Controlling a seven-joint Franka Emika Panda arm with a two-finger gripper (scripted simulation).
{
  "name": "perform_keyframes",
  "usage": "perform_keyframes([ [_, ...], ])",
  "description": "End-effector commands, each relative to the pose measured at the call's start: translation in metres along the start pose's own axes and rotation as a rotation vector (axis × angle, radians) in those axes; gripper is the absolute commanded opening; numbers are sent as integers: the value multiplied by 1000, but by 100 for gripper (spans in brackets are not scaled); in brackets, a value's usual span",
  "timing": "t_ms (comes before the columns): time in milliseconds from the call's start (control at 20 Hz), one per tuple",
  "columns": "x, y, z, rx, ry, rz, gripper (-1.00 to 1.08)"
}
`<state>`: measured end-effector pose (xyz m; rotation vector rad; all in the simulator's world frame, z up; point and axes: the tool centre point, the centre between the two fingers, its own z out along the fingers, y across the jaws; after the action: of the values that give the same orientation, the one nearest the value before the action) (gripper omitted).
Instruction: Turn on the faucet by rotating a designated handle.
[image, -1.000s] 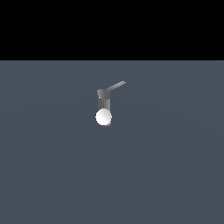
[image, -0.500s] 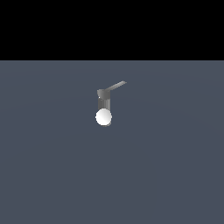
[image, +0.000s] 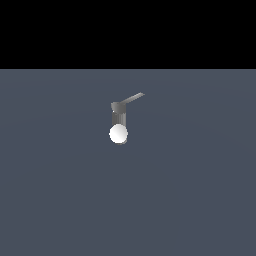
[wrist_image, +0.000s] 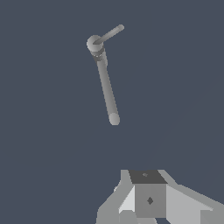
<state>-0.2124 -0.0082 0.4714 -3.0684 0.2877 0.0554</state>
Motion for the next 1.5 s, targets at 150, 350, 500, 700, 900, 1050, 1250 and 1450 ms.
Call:
perform_keyframes([
  [150,38,-5,10,25,-6,119,-100],
  [350,71,-9,22,42,-12,228,-100],
  [500,96,-12,33,52,-16,312,-100],
  [700,129,-14,51,59,-21,425,-100],
  [900,160,-16,71,62,-23,540,-100],
  [1050,184,-17,89,60,-24,627,-100],
  [1250,213,-18,115,54,-21,742,-100],
  [1450,241,-18,143,44,-14,856,-100],
])
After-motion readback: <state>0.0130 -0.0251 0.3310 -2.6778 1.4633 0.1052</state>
